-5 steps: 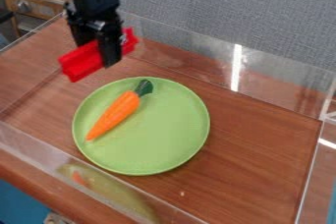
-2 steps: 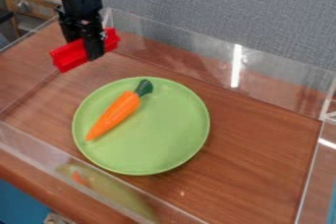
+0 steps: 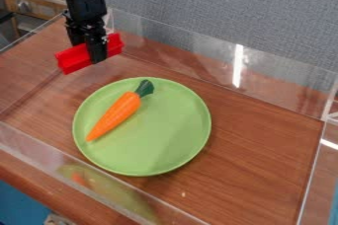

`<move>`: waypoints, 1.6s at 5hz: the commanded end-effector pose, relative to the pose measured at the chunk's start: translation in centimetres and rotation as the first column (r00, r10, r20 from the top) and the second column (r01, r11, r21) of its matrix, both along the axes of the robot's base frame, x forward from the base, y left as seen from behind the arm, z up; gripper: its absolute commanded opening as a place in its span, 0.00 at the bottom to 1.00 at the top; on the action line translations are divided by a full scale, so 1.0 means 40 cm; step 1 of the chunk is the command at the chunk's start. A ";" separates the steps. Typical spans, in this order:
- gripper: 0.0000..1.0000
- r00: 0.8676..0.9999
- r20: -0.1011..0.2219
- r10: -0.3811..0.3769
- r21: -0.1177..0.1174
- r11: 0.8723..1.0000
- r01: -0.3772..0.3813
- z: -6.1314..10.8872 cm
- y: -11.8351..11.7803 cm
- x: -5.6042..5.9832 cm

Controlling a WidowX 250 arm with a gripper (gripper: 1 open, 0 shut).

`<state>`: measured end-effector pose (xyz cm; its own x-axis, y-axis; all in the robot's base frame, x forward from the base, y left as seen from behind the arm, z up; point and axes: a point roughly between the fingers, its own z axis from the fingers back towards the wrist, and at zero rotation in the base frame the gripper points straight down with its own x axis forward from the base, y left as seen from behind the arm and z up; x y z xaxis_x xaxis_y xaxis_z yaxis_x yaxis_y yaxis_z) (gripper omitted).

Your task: Put the red object on the left side

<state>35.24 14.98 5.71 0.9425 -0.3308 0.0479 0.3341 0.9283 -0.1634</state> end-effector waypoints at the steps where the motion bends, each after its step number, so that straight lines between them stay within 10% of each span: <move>1: 0.00 0.996 0.063 -0.055 0.021 0.998 0.054 0.035 -0.005 0.035; 8: 0.00 0.995 0.059 -0.080 0.001 0.997 0.080 -0.036 -0.072 0.028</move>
<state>35.71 12.02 3.01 0.9140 -0.3988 0.0749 0.4058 0.8977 -0.1716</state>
